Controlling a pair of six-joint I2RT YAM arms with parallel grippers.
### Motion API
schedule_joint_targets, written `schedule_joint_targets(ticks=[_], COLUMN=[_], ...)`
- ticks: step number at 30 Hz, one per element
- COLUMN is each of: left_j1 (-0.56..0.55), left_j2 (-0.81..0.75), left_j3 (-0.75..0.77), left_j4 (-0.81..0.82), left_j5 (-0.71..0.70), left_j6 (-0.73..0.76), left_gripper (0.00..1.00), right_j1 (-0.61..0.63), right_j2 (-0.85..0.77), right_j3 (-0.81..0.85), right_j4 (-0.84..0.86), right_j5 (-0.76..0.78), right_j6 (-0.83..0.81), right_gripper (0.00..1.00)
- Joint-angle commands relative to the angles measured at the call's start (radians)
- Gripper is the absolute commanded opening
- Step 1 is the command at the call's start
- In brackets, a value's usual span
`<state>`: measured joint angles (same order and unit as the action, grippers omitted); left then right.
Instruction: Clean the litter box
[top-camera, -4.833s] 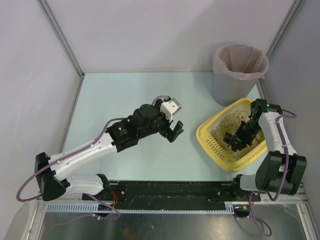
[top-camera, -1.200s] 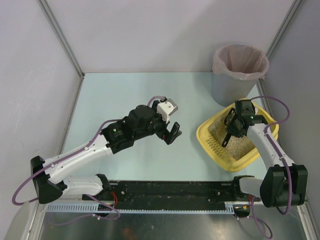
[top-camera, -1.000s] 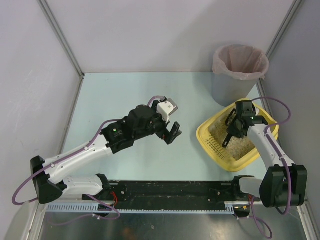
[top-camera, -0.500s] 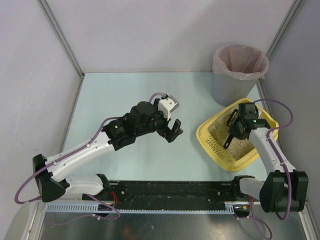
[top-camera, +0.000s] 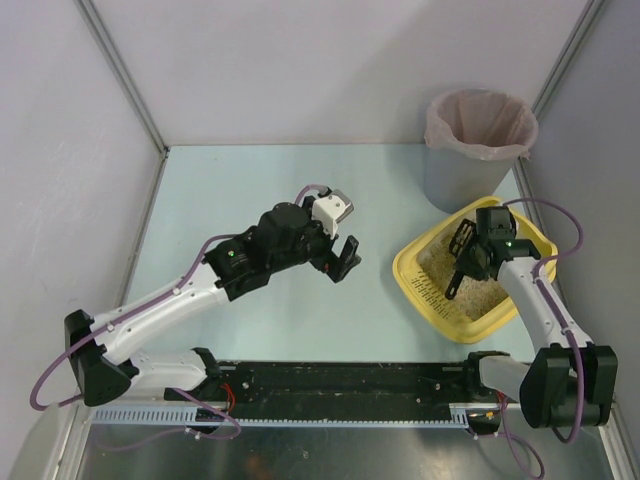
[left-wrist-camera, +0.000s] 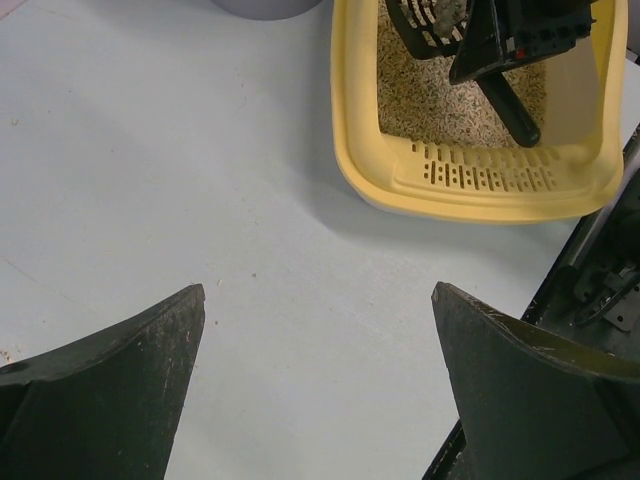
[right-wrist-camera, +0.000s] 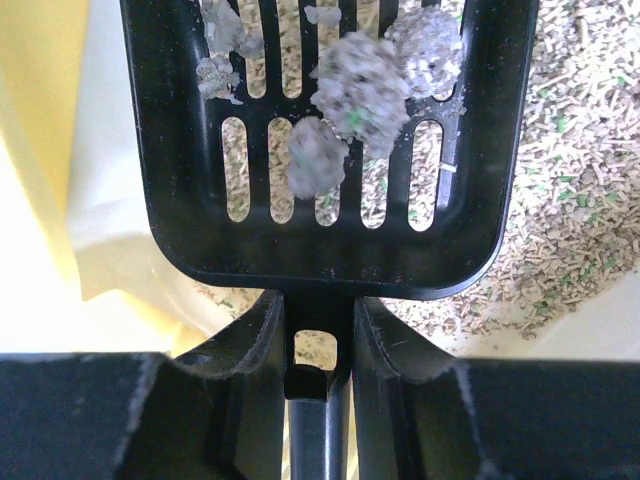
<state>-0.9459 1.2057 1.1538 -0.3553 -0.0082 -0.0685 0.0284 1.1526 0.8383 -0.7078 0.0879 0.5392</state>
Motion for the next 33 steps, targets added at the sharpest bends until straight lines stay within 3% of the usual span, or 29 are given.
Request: schedule_joint_targets(ticks=[1,6,10,13,18,24,33], left_j1=[0.004,0.004,0.004,0.002,0.018,0.088,0.093], left_j2=[-0.003,0.011,0.008,0.005,-0.005,-0.005,-0.054], left_j3=[-0.005,-0.006,-0.006,-0.008,-0.006,0.001,-0.011], left_j4=[0.016,0.016,0.016,0.016,0.021,0.021,0.022], left_j5=[-0.007,-0.003,-0.001,-0.007,0.079,0.159,0.065], left_j6=[0.016,0.010,0.010,0.010,0.000,-0.043,-0.007], left_gripper=[1.00,1.00,1.00,1.00,1.00,1.00,1.00], right_j1=[-0.019,-0.032,-0.113,-0.078,-0.104,-0.105,-0.099], right_j2=[-0.041,-0.076,-0.065,-0.083,-0.106,-0.157,-0.185], right_j3=[0.008,0.012,0.013,0.018,0.064,0.136,0.318], right_j4=[-0.019,-0.041,-0.042,-0.028,-0.114,-0.252,-0.449], right_j5=[0.047,-0.020,-0.078,-0.120,-0.206,-0.229,-0.135], right_j6=[-0.053,-0.068,-0.073,-0.058,-0.091,-0.113,-0.148], right_gripper=[0.00,0.00,0.00,0.00,0.00,0.00,0.00])
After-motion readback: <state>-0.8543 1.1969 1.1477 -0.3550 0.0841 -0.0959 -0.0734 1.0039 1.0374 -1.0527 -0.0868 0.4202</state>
